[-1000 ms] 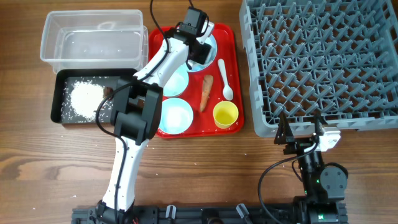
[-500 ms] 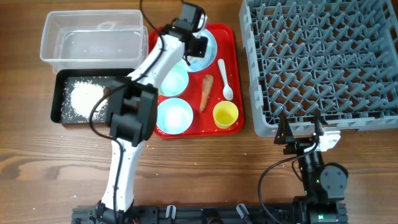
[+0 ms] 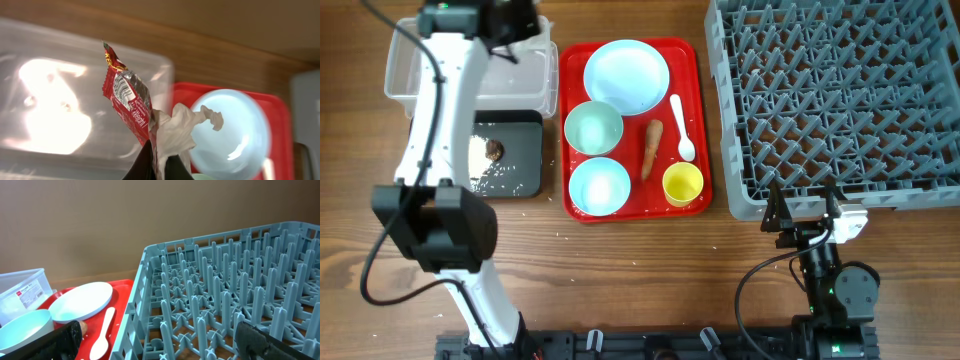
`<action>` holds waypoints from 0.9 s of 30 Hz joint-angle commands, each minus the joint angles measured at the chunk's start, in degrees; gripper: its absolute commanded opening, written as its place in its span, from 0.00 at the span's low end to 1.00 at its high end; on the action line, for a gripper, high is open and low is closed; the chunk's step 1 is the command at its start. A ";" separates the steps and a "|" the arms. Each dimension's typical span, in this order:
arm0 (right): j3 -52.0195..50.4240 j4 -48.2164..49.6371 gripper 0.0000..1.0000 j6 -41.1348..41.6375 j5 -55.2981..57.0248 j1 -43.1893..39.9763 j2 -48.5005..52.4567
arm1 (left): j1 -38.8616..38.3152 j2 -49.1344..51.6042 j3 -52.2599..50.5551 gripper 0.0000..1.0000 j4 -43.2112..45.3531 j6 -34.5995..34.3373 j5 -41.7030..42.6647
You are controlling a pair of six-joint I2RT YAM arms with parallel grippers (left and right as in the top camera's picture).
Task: Sort waste into correct bins and load items into the dishwasher rack
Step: 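Carry the wrapper and tissue left and drop into the clear bin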
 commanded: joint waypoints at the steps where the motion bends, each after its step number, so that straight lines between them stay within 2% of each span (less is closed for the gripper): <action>1: -0.09 0.15 1.00 0.46 0.74 -0.07 -0.39 | 4.11 3.56 -2.43 0.04 -0.35 -0.74 0.04; 3: -0.09 0.15 1.00 0.42 0.72 -0.07 -0.39 | 5.29 5.49 -2.49 0.09 -0.24 -0.76 0.07; 6: -0.09 0.15 1.00 0.44 0.74 -0.07 -0.39 | 5.90 8.37 -2.49 0.50 0.66 -0.76 0.07; 8: -0.09 0.15 1.00 0.44 0.74 -0.07 -0.39 | 5.90 9.94 -2.49 0.83 1.55 -0.74 0.07; 10: -0.09 0.15 1.00 0.44 0.72 -0.07 -0.39 | 5.90 10.69 -2.49 0.99 2.51 -0.74 0.04; 18: -0.09 0.15 1.00 0.44 0.74 -0.07 -0.39 | 5.84 9.31 -2.45 1.00 2.69 -0.72 0.37; 22: -0.09 0.15 1.00 0.44 0.72 -0.07 -0.39 | 5.22 5.20 -2.45 0.99 -0.55 3.02 4.66; 27: -0.09 0.15 1.00 0.44 0.72 -0.07 -0.39 | 2.99 0.00 -2.45 1.00 -2.29 4.42 3.91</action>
